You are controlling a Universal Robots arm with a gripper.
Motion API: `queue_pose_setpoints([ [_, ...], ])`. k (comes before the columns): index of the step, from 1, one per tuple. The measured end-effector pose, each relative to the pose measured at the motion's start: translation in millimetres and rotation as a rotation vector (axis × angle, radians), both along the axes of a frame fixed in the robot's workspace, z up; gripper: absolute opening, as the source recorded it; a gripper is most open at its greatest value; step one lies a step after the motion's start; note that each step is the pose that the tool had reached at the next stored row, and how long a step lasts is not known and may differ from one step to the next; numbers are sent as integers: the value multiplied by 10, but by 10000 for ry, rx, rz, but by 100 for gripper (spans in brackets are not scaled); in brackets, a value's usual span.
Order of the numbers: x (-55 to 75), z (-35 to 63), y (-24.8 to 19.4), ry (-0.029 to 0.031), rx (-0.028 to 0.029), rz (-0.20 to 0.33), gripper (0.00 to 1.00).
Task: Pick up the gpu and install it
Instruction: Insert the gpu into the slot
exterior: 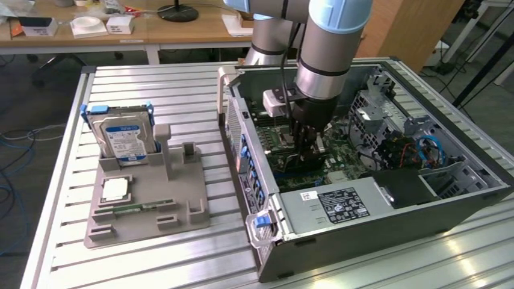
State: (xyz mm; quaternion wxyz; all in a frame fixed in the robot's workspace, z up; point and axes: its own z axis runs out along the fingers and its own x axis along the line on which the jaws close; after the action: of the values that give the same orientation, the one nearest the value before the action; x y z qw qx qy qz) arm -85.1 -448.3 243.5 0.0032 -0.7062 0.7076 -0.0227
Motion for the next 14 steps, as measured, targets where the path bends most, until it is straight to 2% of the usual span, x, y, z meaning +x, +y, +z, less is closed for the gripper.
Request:
queue_pose_setpoints([
  [7,0,0,0,2,1,0,26],
  [8,-3,-10,2,-3,29,-5,27],
  [9,-2,-8,2,-7,21,-5,27],
  [10,-2,-4,2,-4,8,-5,32],
  [11,0,-2,1,-1,4,-1,32],
  [12,0,-1,0,0,2,0,42],
  [13,0,8,0,2,-2,0,42],
  [14,0,40,0,2,-1,0,48],
])
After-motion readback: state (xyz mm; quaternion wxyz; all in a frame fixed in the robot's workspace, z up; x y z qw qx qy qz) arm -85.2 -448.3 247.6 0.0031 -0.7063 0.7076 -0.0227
